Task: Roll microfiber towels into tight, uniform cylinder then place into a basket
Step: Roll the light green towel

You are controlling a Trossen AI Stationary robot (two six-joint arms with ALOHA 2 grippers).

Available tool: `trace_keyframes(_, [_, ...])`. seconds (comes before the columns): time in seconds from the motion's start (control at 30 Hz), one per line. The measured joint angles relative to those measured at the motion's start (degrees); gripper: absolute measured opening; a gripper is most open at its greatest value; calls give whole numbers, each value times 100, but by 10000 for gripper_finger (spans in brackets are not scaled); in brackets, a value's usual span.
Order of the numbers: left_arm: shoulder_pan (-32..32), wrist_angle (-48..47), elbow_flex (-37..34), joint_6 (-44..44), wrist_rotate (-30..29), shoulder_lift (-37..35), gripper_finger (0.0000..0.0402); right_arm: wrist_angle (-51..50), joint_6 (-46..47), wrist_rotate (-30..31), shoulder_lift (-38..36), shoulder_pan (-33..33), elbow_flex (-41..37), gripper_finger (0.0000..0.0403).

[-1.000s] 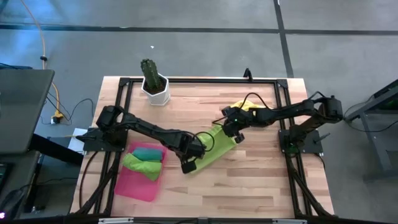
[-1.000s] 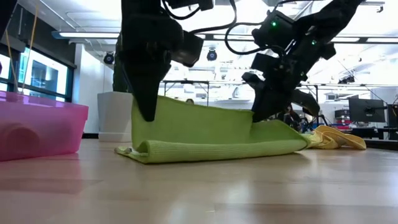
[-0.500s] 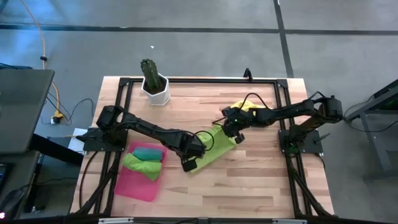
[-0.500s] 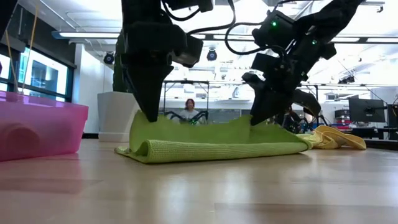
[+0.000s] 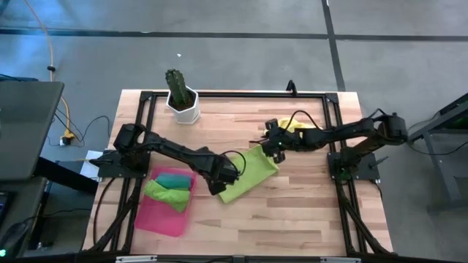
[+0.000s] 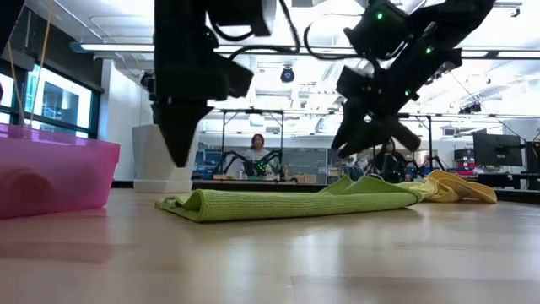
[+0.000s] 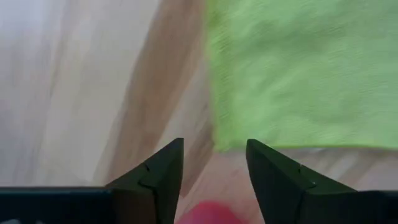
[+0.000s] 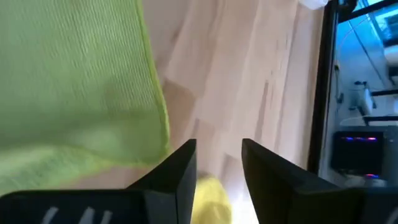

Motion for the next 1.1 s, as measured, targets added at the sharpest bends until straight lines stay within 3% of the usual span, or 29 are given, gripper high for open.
trace_keyframes(0.23, [-31, 106, 43, 383, 388, -1, 156, -293, 2532, -577, -350, 396, 0, 122])
trace_keyframes(0.43, [-214, 1074, 54, 1592, 719, -6, 140, -379, 4992, -2289, -251, 536, -78, 122])
trace_keyframes(0.73, [-274, 1757, 42, 1880, 203, 138, 131, -623, 6328, -2024, 57, 801, -166, 122])
trace_keyframes(0.9, [-263, 1857, 42, 2161, 182, 575, 131, -1171, 6828, -1638, 57, 813, -166, 122])
trace_keyframes(1.1, [-263, 2194, 77, 2104, 452, 884, 131, -1553, 6619, -938, 57, 769, -166, 122])
